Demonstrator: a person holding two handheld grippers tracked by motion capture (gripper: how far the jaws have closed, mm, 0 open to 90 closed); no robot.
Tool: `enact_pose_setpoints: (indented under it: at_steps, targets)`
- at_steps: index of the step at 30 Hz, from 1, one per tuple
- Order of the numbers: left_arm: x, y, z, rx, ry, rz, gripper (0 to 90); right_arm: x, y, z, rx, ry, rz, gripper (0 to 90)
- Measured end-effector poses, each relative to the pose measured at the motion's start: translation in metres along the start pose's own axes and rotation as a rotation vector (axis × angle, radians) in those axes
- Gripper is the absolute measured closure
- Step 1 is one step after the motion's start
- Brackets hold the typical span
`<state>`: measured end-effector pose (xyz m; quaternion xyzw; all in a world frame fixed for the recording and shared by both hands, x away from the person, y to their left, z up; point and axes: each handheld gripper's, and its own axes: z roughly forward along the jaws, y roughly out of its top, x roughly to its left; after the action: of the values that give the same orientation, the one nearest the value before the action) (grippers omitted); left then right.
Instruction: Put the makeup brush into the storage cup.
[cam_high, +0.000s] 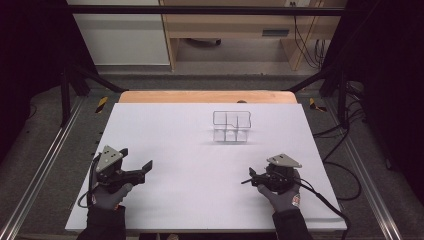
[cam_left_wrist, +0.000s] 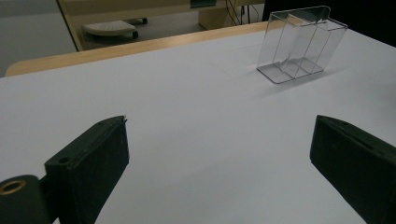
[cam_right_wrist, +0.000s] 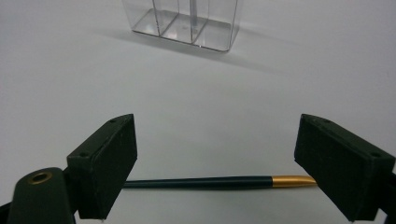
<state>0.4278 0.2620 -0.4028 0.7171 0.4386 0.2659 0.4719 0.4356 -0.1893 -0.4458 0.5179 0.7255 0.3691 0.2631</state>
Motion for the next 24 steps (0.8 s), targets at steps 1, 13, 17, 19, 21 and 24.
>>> enact_pose_setpoints:
  at_steps: [1,13,17,19,21,24]
  targets:
    - [0.0,0.0,0.0,0.0,0.0,0.0,4.0,0.0,0.0,0.001,0.0,-0.004,-0.003,14.3]
    - [0.0,-0.001,0.001,0.007,0.002,0.003,4.1,-0.015,-0.011,0.007,0.025,0.012,0.083,16.9]
    - [-0.001,-0.001,0.002,0.007,0.002,0.005,4.1,-0.012,-0.015,0.013,0.058,-0.011,0.088,15.8]
    - [-0.001,-0.001,0.002,0.008,0.002,0.006,4.1,-0.012,-0.017,0.016,0.071,-0.027,0.091,15.7]
    - [0.0,-0.001,0.002,0.01,0.001,0.005,4.2,-0.012,-0.019,0.018,0.085,-0.053,0.095,15.0]
    - [0.0,-0.002,0.002,0.013,0.002,0.007,4.2,-0.01,-0.021,0.021,0.097,-0.072,0.092,14.8]
